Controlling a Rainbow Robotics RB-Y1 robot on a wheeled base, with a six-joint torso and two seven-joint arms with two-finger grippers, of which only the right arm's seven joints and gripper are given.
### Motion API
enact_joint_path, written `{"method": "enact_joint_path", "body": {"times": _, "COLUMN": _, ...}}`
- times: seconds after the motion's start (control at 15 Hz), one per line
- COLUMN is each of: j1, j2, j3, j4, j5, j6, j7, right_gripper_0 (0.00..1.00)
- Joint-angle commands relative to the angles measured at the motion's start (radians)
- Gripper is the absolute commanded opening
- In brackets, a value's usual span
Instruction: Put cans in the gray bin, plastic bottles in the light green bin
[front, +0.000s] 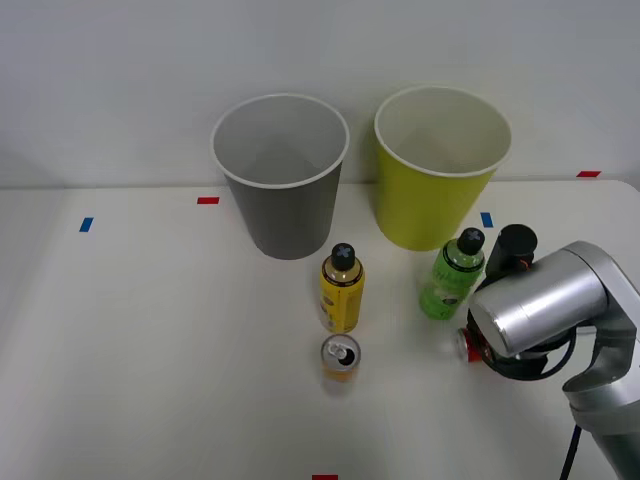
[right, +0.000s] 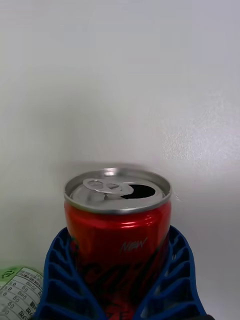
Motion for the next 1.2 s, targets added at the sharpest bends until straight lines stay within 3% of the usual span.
{"method": "enact_joint_path", "body": {"times": 0.07, "j1": 0.001, "j2": -0.054, "j3": 0.001, "j4": -0.047, "j5": -0.022, "j6": 0.0, "j7": 0.036, "right_gripper_0": 0.0}}
{"method": "enact_joint_path", "body": {"times": 0.2, "j1": 0.027, "j2": -0.083, "j3": 0.001, "j4": -0.113, "j5": -0.026, "j6": 0.0, "j7": 0.062, "right_gripper_0": 0.0}}
{"method": "enact_joint_path", "body": {"times": 0.6, "j1": 0.241, "j2": -0.16, "j3": -0.077, "j4": -0.43, "j5": 0.066, "j6": -0.095, "j7": 0.363, "right_gripper_0": 0.0}}
{"method": "enact_joint_path", "body": {"times": 0.87, "j1": 0.388, "j2": -0.158, "j3": -0.101, "j4": -0.582, "j5": 0.268, "j6": -0.252, "j7": 0.562, "right_gripper_0": 0.0}}
{"method": "enact_joint_path", "body": {"times": 1.2, "j1": 0.488, "j2": -0.14, "j3": -0.1, "j4": -0.618, "j5": 0.469, "j6": -0.462, "j7": 0.601, "right_gripper_0": 0.0}}
